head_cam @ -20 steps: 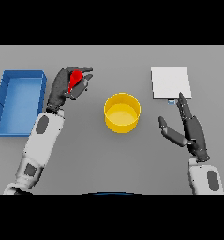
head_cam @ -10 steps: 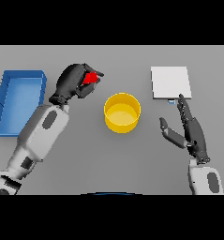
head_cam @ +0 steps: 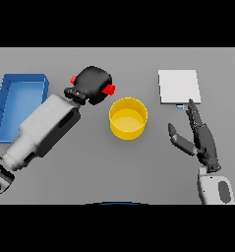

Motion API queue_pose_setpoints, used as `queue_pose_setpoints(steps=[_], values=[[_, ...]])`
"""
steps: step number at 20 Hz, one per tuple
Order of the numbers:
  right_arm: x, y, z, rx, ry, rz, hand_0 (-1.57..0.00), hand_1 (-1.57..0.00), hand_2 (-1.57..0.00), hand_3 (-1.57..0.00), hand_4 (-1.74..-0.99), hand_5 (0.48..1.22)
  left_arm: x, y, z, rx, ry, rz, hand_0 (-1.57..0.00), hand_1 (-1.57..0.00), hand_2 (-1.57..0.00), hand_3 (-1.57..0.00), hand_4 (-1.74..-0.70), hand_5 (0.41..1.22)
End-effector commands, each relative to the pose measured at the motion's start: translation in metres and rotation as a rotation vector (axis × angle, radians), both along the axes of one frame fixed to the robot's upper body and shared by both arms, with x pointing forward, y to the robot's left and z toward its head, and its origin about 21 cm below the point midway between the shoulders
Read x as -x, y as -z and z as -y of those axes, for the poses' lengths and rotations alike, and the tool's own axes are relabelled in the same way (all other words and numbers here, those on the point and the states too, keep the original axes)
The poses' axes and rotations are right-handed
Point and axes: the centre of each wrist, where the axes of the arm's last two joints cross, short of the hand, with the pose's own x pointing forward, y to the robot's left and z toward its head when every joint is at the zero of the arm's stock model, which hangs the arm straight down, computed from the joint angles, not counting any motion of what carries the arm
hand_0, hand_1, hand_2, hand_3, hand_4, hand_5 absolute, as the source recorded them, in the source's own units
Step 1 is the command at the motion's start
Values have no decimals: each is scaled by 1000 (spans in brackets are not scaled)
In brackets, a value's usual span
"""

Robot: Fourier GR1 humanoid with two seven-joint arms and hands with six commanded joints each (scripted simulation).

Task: Pick up the red beaker and tilt it to pour out 1 green nut into yellow bowl. Pick up the yellow bowl and place it on the metallic measuring scale.

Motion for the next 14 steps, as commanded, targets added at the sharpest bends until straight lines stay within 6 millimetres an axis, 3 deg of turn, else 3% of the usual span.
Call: queue_pose_setpoints(steps=[1, 3, 9, 14], values=[[-1, 0, 0, -11, 5, -10, 1, 1, 1, 1, -1278, 672, -1, -3, 4, -65, 17, 5, -1571, -1571, -1571, -1478, -1630, 1211], [-1, 5, -4, -33, -1, -23, 1, 1, 1, 1, -1279, 651, -2, -8, 13, -181, 33, 15, -1571, -1571, -1571, -1355, -1663, 1214], [-1, 1, -1, -67, 13, -21, 1, 1, 1, 1, -1301, 607, -8, -23, 42, -451, 124, 47, -1571, -1571, -1571, -1203, -1709, 1219], [-2, 4, -1, -56, 7, -28, 1, 1, 1, 1, -1297, 600, -7, -29, 64, -621, 209, 135, -1571, -1571, -1571, -1450, -1729, 1220]])
